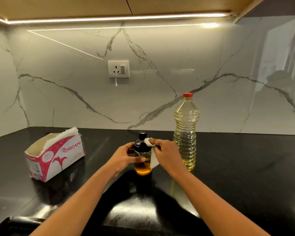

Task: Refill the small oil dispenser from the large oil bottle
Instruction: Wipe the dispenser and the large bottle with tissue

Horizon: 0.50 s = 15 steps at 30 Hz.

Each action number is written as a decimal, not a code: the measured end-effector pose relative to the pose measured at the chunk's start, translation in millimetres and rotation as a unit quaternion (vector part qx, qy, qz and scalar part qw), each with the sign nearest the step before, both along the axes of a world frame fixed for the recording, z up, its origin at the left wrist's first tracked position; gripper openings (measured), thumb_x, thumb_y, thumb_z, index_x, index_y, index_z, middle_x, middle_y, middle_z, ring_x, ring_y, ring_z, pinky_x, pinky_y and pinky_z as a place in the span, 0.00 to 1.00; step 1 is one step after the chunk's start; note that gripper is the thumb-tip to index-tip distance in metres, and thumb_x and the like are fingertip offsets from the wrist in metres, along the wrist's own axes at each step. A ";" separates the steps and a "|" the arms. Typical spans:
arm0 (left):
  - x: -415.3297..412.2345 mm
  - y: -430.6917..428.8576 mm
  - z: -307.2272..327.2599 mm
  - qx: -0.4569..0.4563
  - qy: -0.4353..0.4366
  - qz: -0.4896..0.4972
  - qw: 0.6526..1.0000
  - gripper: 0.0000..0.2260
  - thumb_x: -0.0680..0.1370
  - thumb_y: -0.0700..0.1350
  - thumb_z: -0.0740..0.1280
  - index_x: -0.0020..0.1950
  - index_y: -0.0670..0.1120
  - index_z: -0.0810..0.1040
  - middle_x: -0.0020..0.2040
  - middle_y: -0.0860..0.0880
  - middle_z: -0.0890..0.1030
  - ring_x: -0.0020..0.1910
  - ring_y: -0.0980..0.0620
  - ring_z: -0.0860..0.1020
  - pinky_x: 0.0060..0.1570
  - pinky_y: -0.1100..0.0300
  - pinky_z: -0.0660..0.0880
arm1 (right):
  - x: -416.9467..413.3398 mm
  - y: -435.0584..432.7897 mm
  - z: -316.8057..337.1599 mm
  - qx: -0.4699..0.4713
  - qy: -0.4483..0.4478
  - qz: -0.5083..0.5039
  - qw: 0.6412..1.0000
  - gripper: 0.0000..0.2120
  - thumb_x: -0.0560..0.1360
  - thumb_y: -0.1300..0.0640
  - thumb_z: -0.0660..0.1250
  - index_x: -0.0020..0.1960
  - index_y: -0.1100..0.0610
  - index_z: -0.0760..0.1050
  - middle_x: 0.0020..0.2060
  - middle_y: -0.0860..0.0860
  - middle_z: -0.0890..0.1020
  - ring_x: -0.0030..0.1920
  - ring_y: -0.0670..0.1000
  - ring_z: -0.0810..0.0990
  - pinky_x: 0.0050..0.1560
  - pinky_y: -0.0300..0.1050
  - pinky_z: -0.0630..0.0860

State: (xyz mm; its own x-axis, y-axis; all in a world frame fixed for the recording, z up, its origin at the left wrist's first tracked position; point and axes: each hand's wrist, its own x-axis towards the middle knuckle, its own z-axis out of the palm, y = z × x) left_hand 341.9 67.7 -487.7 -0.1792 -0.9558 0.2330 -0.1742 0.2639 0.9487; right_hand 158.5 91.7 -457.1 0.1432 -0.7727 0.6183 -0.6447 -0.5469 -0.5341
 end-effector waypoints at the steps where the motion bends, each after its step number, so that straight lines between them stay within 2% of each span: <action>1: -1.9 1.5 -0.6 -0.005 0.001 0.014 1.000 0.30 0.58 0.47 0.82 0.59 0.49 0.78 0.54 0.48 0.82 0.56 0.51 0.80 0.57 0.57 0.75 | 1.1 4.8 -2.0 -0.032 0.032 -0.006 0.999 0.16 0.75 0.63 0.62 0.61 0.55 0.78 0.52 0.53 0.84 0.46 0.52 0.82 0.47 0.42 0.76; 4: -9.6 4.6 0.2 -0.027 -0.018 0.065 0.997 0.27 0.62 0.46 0.81 0.57 0.50 0.75 0.52 0.50 0.81 0.53 0.53 0.79 0.49 0.63 0.73 | 3.3 12.2 -5.6 -0.063 0.093 0.003 0.994 0.16 0.75 0.61 0.63 0.62 0.54 0.77 0.58 0.50 0.81 0.52 0.52 0.82 0.53 0.43 0.76; 6: -15.7 7.0 -0.8 -0.026 -0.023 0.075 0.997 0.28 0.63 0.45 0.80 0.58 0.50 0.70 0.53 0.50 0.80 0.53 0.55 0.79 0.51 0.61 0.75 | 1.6 7.0 -4.9 -0.055 0.085 0.004 0.995 0.16 0.75 0.60 0.63 0.62 0.54 0.78 0.57 0.50 0.81 0.50 0.52 0.82 0.52 0.44 0.77; 8: -16.6 8.2 -3.1 0.009 0.012 0.042 0.999 0.33 0.64 0.44 0.80 0.62 0.49 0.65 0.57 0.48 0.80 0.54 0.53 0.80 0.56 0.57 0.76 | -0.5 -1.8 -2.5 -0.041 0.067 -0.001 0.997 0.15 0.75 0.61 0.63 0.61 0.54 0.79 0.53 0.52 0.83 0.48 0.53 0.83 0.51 0.46 0.77; 11: -3.9 11.5 0.6 0.078 0.108 -0.055 0.990 0.32 0.70 0.33 0.72 0.67 0.50 0.62 0.58 0.43 0.80 0.55 0.48 0.80 0.50 0.58 0.79 | -5.5 -10.9 3.5 -0.014 0.064 0.014 0.998 0.17 0.75 0.63 0.62 0.61 0.54 0.78 0.54 0.50 0.83 0.52 0.51 0.82 0.55 0.45 0.76; 12: 3.2 10.3 1.5 0.090 0.119 -0.083 0.985 0.32 0.71 0.31 0.71 0.68 0.51 0.62 0.59 0.42 0.79 0.57 0.46 0.80 0.50 0.57 0.79 | -7.4 -12.7 4.9 -0.010 0.067 0.021 0.997 0.17 0.75 0.64 0.62 0.61 0.54 0.78 0.55 0.50 0.82 0.53 0.50 0.82 0.55 0.44 0.76; 15: 15.9 6.0 5.7 0.088 0.065 -0.136 0.985 0.36 0.64 0.38 0.78 0.69 0.50 0.68 0.61 0.43 0.79 0.61 0.45 0.78 0.55 0.55 0.78 | -9.7 -12.6 6.8 -0.009 0.076 0.036 0.996 0.17 0.75 0.64 0.61 0.61 0.55 0.78 0.56 0.50 0.82 0.53 0.51 0.81 0.56 0.45 0.76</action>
State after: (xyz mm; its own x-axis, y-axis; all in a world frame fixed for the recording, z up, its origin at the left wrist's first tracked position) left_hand 357.8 73.7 -482.0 -0.4130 -0.9045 0.1061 0.0060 0.1138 0.9935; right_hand 148.8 79.0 -450.3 0.2912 -0.7456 0.5994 -0.6759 -0.6037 -0.4226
